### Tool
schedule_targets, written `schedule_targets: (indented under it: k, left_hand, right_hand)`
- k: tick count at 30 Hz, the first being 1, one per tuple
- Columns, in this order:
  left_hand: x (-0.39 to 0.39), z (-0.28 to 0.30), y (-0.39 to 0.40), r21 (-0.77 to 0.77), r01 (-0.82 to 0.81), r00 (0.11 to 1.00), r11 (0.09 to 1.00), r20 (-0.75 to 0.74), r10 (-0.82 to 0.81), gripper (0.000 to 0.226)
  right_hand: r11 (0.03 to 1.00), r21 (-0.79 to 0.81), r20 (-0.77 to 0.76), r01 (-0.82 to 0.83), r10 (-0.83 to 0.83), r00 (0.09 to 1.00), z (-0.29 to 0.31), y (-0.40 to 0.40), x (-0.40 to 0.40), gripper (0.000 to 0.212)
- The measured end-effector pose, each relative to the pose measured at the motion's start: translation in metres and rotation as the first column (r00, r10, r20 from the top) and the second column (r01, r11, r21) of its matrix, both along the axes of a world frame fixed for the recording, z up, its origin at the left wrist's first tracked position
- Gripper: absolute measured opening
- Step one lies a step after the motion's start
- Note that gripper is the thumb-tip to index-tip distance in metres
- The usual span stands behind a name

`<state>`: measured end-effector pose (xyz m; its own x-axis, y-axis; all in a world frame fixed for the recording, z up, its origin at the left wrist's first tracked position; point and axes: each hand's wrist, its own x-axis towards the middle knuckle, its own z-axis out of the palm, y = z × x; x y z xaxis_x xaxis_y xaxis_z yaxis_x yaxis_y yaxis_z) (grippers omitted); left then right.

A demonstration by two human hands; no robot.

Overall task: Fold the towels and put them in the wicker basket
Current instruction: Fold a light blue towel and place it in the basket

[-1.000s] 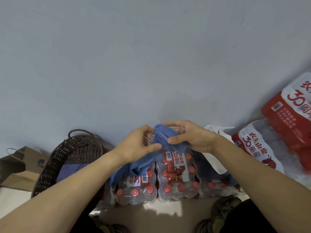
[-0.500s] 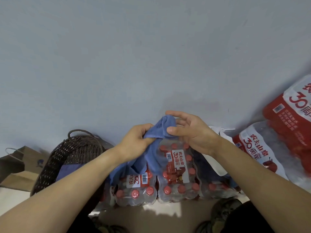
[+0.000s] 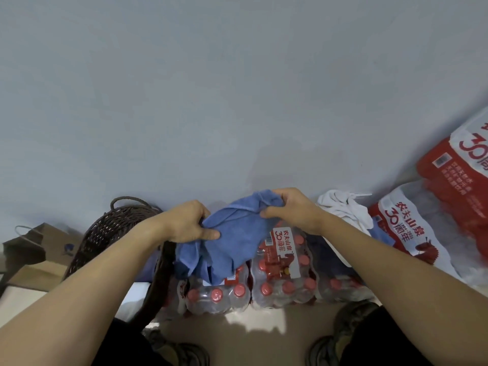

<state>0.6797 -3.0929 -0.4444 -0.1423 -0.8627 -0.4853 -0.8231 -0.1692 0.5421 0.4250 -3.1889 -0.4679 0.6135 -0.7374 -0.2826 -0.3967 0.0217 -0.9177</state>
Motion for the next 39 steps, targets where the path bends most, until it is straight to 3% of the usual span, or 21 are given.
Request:
schedule_targets:
  k: [3,5,12,16,19,20,23,26,29,32,35,39]
  left_hand:
    - [0.011,-0.012,0.001,0.000,-0.084,0.996,0.996,0.009,0.084,0.018]
    - [0.019,-0.019,0.003,-0.004,-0.146,0.989,0.989,-0.027,0.145,0.023]
    - [0.040,-0.035,0.011,-0.153,-0.284,0.959,0.946,-0.046,0.280,0.020]
    - [0.049,-0.045,0.014,-0.096,-0.247,0.969,0.964,0.005,0.248,0.019]
    - [0.053,-0.051,0.016,0.002,-0.190,0.981,0.982,0.031,0.190,0.020]
    - [0.054,-0.054,0.016,0.033,-0.180,0.984,0.983,0.025,0.179,0.022]
    - [0.059,-0.058,0.019,0.083,-0.159,0.987,0.984,0.011,0.159,0.029]
    - [0.062,-0.061,0.019,0.084,-0.152,0.988,0.985,0.024,0.151,0.018]
    - [0.056,-0.059,0.012,-0.001,-0.208,0.976,0.978,0.066,0.208,0.017]
    - [0.046,-0.052,0.004,-0.096,-0.338,0.940,0.936,-0.091,0.330,0.029]
    - [0.030,-0.046,-0.001,-0.052,-0.359,0.912,0.932,-0.232,0.338,0.022]
    - [-0.001,-0.045,-0.007,0.057,-0.238,0.929,0.970,-0.277,0.244,0.018]
  right_hand:
    - [0.990,0.059,-0.032,0.130,-0.129,0.991,-0.019,-0.007,0.013,0.020]
    - [0.991,0.034,-0.090,0.126,-0.123,0.988,-0.032,-0.011,0.021,0.024]
    - [0.989,-0.023,-0.209,-0.149,0.141,0.968,-0.078,-0.003,0.076,0.036]
    - [0.918,0.000,-0.310,-0.397,0.377,0.872,-0.110,0.013,0.106,0.059]
    - [0.867,-0.022,-0.441,-0.499,0.439,0.783,-0.141,0.028,0.121,0.089]
    - [0.844,-0.061,-0.520,-0.532,0.428,0.739,-0.151,0.035,0.126,0.089]
    - [0.744,-0.278,-0.644,-0.607,0.325,0.693,-0.169,0.055,0.140,0.050]
    - [0.754,-0.297,-0.597,-0.586,0.333,0.730,-0.155,0.060,0.142,0.030]
    - [0.776,-0.164,-0.563,-0.609,0.433,0.704,-0.129,0.054,0.128,0.021]
    - [0.819,0.011,-0.544,-0.573,0.486,0.684,-0.102,0.052,0.108,0.027]
    - [0.836,0.129,-0.545,-0.533,0.509,0.666,-0.083,0.052,0.082,0.022]
    - [0.827,0.199,-0.543,-0.526,0.540,0.643,-0.067,0.062,0.038,0.019]
